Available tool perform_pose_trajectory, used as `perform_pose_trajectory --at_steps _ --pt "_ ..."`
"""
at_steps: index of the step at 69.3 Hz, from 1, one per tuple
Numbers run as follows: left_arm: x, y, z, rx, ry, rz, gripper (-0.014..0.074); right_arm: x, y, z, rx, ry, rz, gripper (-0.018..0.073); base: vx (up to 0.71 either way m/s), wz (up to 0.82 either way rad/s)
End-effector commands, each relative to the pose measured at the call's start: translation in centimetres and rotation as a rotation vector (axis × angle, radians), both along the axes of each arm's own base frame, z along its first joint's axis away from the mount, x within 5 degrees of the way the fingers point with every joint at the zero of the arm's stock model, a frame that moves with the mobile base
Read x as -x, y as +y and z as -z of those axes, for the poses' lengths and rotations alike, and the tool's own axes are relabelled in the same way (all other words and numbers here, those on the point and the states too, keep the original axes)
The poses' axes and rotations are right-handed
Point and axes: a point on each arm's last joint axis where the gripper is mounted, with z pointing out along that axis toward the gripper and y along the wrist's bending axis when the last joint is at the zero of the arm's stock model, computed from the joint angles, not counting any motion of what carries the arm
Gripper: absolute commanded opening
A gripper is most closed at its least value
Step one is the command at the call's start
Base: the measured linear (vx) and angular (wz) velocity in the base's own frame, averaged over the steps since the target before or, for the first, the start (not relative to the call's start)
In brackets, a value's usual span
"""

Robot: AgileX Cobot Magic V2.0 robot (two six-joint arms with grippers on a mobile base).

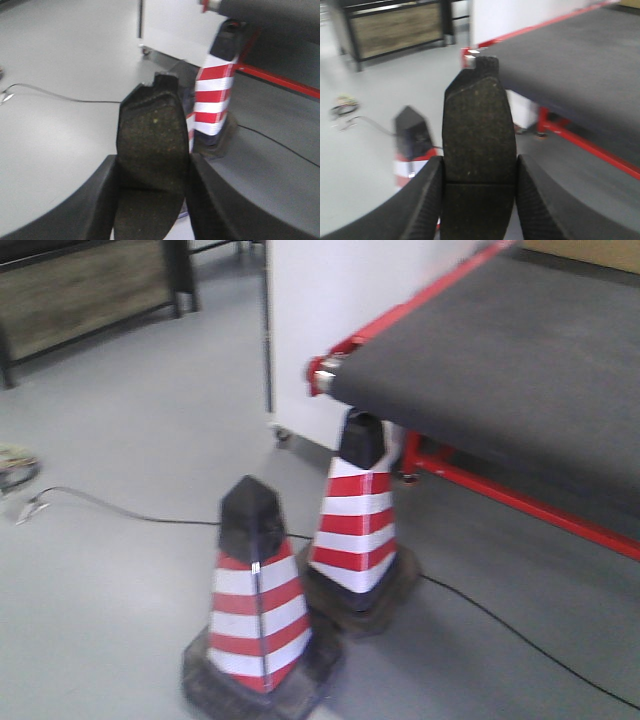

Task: Move and align brake pads A on conveyor
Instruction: 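Turn the base to face along the black conveyor belt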

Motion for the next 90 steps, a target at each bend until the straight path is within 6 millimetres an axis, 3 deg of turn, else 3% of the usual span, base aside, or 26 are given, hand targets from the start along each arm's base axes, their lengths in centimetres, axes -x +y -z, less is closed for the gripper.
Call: perform_pose_trajectory --at_steps 1,52,90 --pt "-0.33 0.04 -1.65 0.024 -0.109 -0.015 -0.0006 -0.11 0.05 -1.82 -0.011 -0.123 -0.005 -0.0010 0.18 -0.77" --pt "-0.34 0.04 -1.65 0.024 -0.111 -0.016 -0.0006 -0.11 0.05 -1.82 -0.011 -0.123 -0.005 -0.0010 0.11 -0.76" --pt "-0.34 0.04 -1.65 0.024 -0.111 -0.016 -0.0006 -0.11 0.05 -1.82 -0.011 -0.123 -0.005 -0.0010 0.09 -0.15"
